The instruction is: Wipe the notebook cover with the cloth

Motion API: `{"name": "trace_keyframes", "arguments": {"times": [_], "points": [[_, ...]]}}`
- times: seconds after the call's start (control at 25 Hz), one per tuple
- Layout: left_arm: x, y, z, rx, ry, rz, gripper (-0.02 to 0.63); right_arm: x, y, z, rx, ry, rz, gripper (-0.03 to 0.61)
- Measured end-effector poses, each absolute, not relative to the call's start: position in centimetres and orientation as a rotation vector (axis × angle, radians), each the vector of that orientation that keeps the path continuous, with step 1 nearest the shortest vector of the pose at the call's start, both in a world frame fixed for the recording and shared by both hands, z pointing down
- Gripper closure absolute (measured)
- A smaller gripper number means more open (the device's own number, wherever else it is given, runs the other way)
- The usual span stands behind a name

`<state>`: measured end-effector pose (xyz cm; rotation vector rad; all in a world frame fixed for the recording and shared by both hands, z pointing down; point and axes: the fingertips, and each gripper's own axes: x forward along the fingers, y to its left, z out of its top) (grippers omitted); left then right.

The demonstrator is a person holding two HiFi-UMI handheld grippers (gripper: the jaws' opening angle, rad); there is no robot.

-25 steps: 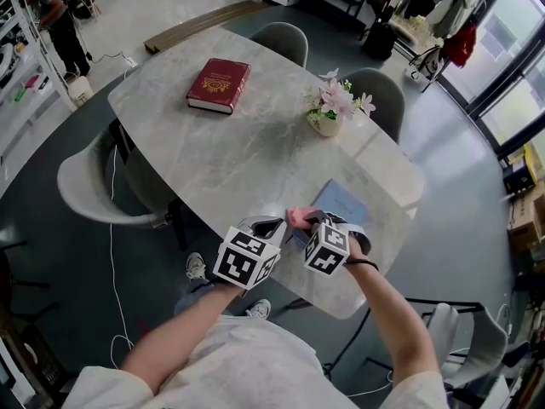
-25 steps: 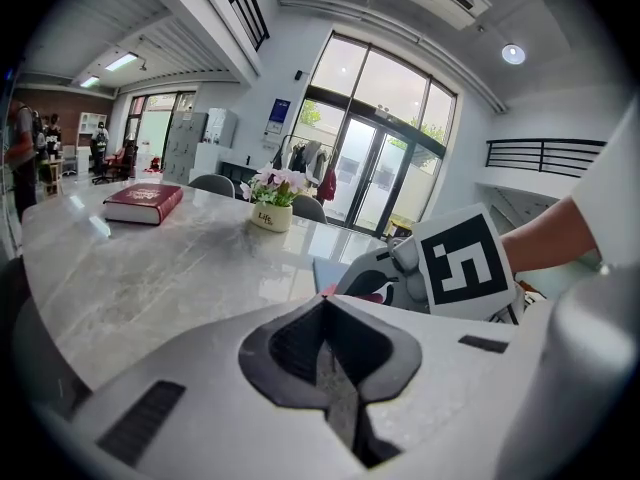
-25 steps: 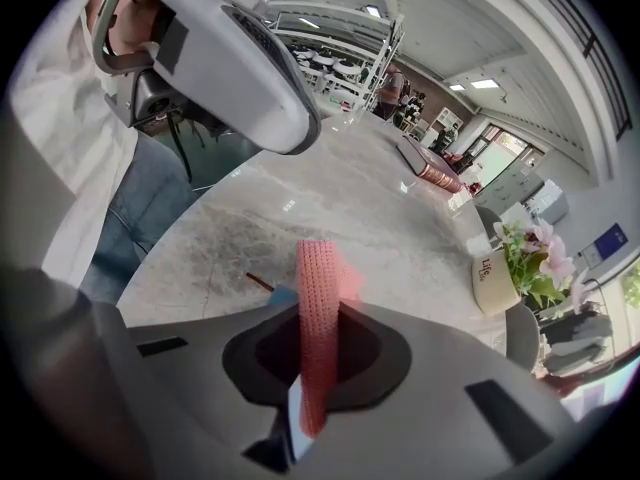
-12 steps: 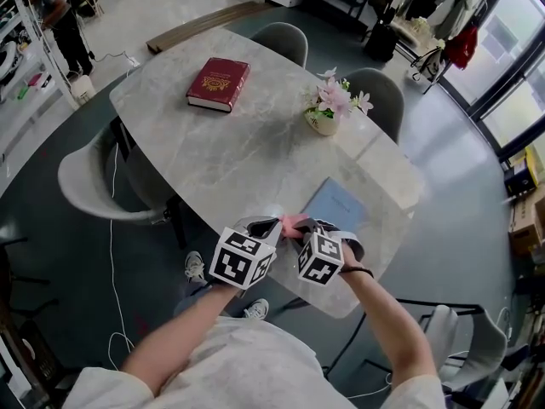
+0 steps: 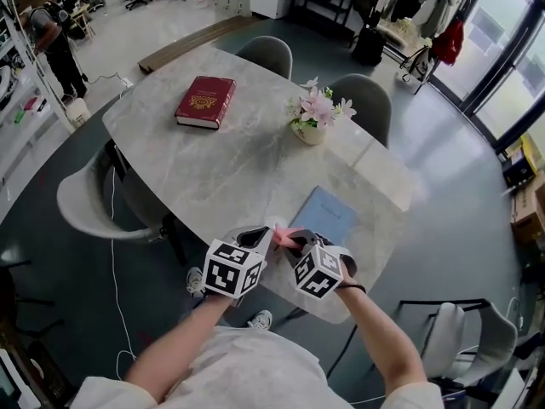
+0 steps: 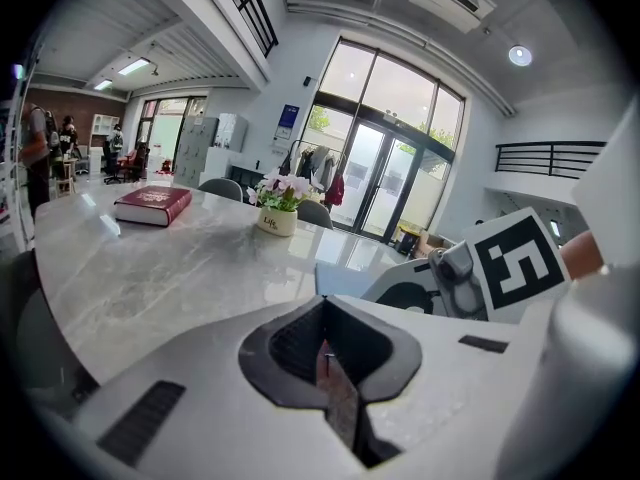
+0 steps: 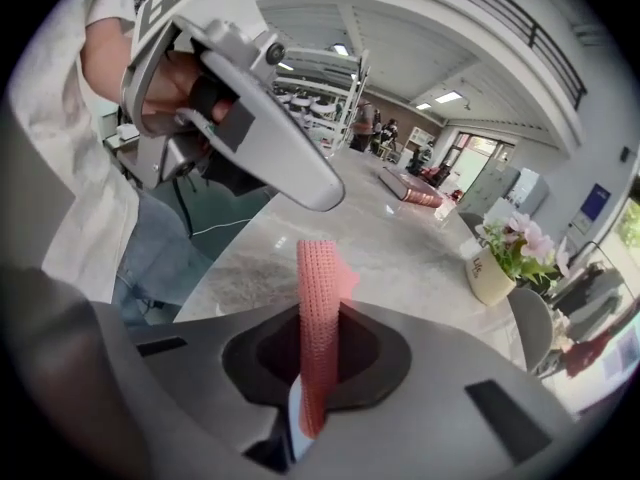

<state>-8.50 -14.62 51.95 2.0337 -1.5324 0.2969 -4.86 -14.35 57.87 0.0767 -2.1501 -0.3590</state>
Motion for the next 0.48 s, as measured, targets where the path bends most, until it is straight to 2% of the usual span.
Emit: {"name": "trace_keyframes", "arguments": {"times": [0.48], "points": [[-5.9, -16.2, 50.0, 2.119, -1.493, 0.320, 0.607, -1.4, -17.8, 51.1, 0.451, -2.366, -0.140, 0.563]]}}
